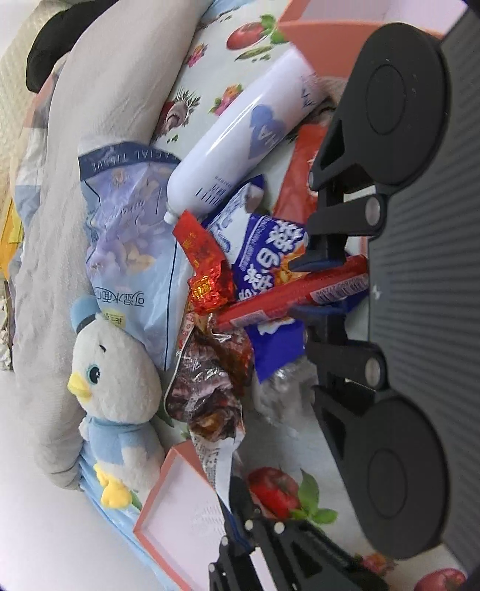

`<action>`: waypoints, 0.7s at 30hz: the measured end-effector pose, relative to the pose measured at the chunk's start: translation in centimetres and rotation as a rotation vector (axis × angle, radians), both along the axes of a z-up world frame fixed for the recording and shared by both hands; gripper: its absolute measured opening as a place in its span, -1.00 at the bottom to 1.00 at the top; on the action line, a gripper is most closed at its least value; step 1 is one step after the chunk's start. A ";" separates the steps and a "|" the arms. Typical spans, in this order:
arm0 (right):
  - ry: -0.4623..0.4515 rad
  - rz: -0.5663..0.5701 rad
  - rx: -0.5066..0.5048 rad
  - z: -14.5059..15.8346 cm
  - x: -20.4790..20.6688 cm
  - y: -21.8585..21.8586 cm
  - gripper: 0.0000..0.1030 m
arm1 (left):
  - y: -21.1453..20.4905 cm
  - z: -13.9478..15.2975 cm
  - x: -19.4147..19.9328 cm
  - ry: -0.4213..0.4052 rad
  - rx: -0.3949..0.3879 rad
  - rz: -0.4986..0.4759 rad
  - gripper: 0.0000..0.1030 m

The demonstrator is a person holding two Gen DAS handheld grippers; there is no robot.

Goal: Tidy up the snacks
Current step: 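Grasp the red sausage stick with the right gripper while the left grasps a wrapper, then lift the sausage stick with the right gripper while the left grips the white wrapper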

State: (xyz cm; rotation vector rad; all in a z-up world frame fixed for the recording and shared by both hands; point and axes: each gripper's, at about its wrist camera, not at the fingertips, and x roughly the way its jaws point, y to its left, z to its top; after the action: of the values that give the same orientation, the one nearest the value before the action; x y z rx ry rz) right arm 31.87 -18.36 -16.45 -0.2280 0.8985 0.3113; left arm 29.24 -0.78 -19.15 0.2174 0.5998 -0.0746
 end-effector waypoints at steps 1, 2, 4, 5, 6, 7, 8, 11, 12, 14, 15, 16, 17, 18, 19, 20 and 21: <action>0.005 -0.002 0.001 0.2 -0.4 0.0 -0.58 | 0.1 0.2 -0.5 0.003 -0.011 0.003 -0.96; 0.013 -0.006 0.006 0.3 -1.0 -0.1 -0.58 | 0.1 0.4 -1.1 0.007 -0.020 0.008 -0.96; 0.023 -0.012 0.006 0.5 -2.2 -0.3 -0.59 | 0.1 0.8 -2.2 0.023 -0.044 0.015 -0.96; 0.023 -0.021 0.007 0.6 -2.8 -0.4 -0.59 | 0.2 0.9 -2.7 0.031 -0.060 0.018 -0.96; 0.025 -0.032 0.013 0.7 -3.5 -0.6 -0.59 | 0.3 1.0 -3.3 0.036 -0.073 0.020 -0.96; 0.027 -0.042 0.019 0.8 -4.0 -0.8 -0.60 | 0.3 1.1 -4.0 0.042 -0.080 0.023 -0.96; 0.029 -0.052 0.026 0.9 -4.7 -1.0 -0.60 | 0.3 1.2 -4.7 0.046 -0.086 0.027 -0.96; 0.031 -0.075 0.039 1.0 -6.9 -1.6 -0.60 | 0.3 1.3 -6.9 0.054 -0.098 0.036 -0.96; 0.038 -0.085 0.052 0.9 -7.7 -1.9 -0.60 | 0.4 1.1 -7.5 0.062 -0.102 0.043 -0.96; 0.045 -0.105 0.075 0.7 -9.1 -2.3 -0.61 | 0.3 0.9 -8.6 0.083 -0.108 0.047 -0.96; 0.048 -0.118 0.085 0.5 -9.9 -2.5 -0.61 | 0.3 0.9 -9.2 0.088 -0.107 0.048 -0.96; 0.051 -0.128 0.088 0.3 -10.7 -2.6 -0.61 | 0.2 0.9 -9.7 0.094 -0.110 0.049 -0.96; 0.058 -0.136 0.095 0.0 -11.4 -2.6 -0.62 | 0.2 0.9 -10.1 0.100 -0.118 0.049 -0.96; 0.068 -0.146 0.111 -0.3 -12.2 -2.8 -0.62 | 0.2 1.0 -10.7 0.106 -0.130 0.044 -0.96; 0.078 -0.154 0.123 -0.6 -12.8 -2.8 -0.62 | 0.1 1.1 -11.2 0.109 -0.135 0.041 -0.96; 0.089 -0.159 0.133 -1.0 -13.4 -2.8 -0.62 | 0.0 1.1 -11.7 0.111 -0.134 0.040 -0.96; 0.095 -0.165 0.139 -1.4 -14.2 -2.8 -0.62 | -0.1 1.1 -12.1 0.116 -0.131 0.038 -0.96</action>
State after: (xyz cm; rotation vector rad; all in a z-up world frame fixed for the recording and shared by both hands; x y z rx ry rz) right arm 17.71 -21.17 -17.81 -0.0104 0.9787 0.2313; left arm 17.12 -0.87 -18.07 0.0749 0.7114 -0.0903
